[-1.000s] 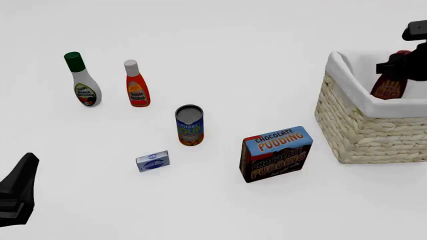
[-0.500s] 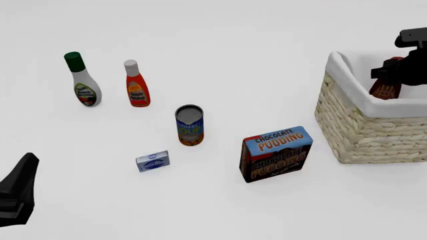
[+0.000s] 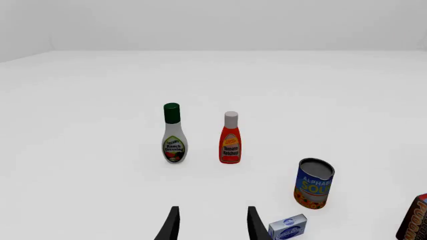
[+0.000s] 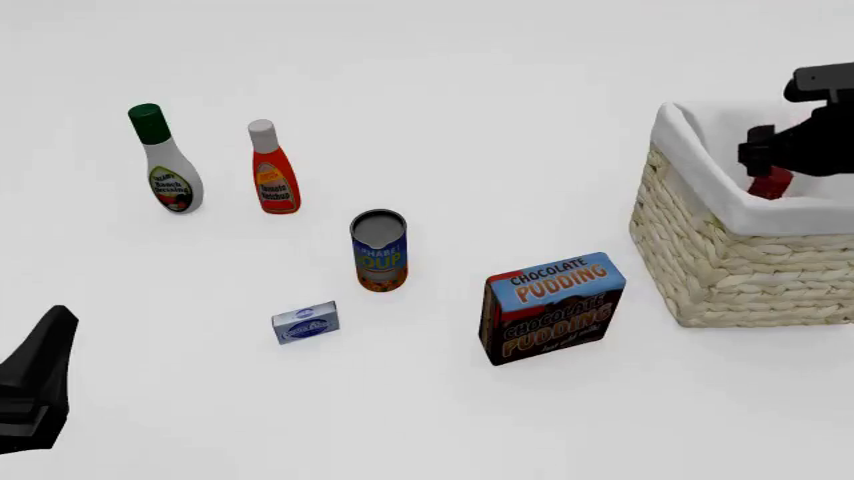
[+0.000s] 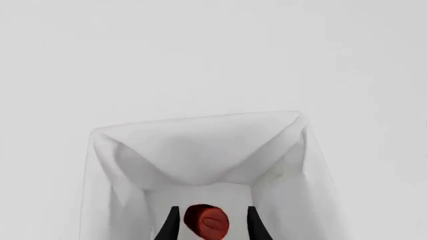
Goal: Pick the bbq sauce and place it in the basket.
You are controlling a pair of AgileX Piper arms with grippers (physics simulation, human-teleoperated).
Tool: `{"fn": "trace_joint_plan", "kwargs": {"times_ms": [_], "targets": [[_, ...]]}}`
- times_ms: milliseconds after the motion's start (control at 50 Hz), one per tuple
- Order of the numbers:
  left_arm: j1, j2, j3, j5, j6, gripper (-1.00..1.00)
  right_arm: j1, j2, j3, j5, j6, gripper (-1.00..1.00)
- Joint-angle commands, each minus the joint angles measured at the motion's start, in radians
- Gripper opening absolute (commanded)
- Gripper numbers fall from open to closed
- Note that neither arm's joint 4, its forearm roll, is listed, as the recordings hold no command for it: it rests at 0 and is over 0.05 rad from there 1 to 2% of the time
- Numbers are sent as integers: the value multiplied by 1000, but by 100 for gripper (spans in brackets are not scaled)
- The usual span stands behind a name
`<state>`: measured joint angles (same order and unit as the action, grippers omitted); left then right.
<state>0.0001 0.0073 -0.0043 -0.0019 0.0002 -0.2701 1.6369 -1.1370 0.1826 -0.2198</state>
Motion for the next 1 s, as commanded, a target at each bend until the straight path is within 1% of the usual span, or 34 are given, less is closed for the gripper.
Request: {"fn": "trace_joint_plan", "kwargs": {"times_ms": [20, 400, 680, 1000], "targets": [[0, 0, 0, 0, 0, 100, 4, 5, -11, 3, 3, 100], [0, 0, 0, 0, 0, 100, 15, -19, -38, 35, 0, 100], [0, 0, 0, 0, 0, 100, 14, -99, -95, 118, -17, 100], [0, 0, 0, 0, 0, 100, 39, -168, -151, 193, -31, 100]]}}
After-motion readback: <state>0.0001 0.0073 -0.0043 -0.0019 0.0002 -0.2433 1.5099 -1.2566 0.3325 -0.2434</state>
